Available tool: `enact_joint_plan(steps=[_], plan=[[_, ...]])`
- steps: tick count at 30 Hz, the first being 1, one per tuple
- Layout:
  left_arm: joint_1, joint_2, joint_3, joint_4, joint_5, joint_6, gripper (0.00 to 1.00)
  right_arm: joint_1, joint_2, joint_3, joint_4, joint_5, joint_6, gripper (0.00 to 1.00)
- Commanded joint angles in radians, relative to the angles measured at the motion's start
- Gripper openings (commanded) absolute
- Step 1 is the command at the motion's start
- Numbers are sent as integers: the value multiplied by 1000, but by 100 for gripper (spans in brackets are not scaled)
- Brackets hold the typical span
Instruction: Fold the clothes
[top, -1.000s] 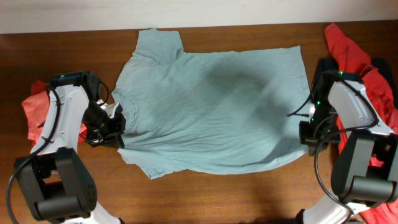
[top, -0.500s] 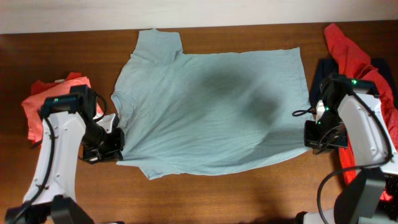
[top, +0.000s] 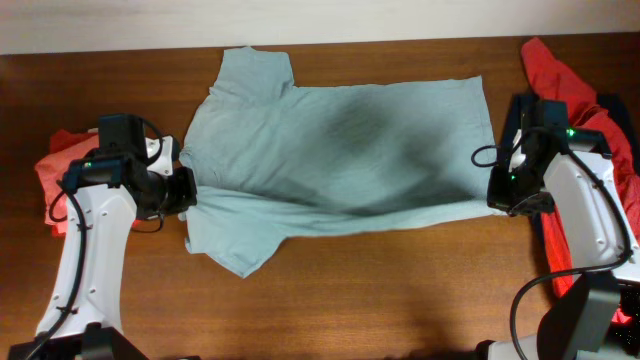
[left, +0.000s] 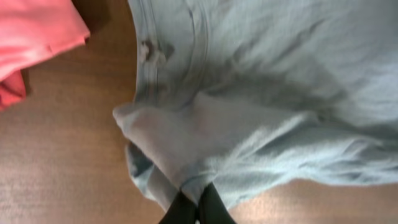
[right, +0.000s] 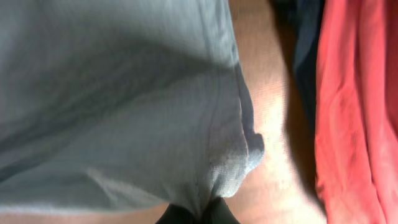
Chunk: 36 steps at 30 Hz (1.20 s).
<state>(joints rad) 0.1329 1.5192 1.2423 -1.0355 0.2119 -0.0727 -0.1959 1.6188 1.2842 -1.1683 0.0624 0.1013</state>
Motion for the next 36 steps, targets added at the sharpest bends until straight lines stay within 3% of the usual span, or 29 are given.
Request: enact_joint_plan(steps=[1, 15, 36], plan=[[1, 18, -3, 36, 1, -48, 2, -3, 13, -2, 42, 3, 8, 5], [1, 159, -3, 135, 0, -47, 1, -55, 128, -2, 198, 0, 8, 4], [1, 246, -3, 341, 1, -47, 1, -92, 157, -2, 355, -97, -23, 4]])
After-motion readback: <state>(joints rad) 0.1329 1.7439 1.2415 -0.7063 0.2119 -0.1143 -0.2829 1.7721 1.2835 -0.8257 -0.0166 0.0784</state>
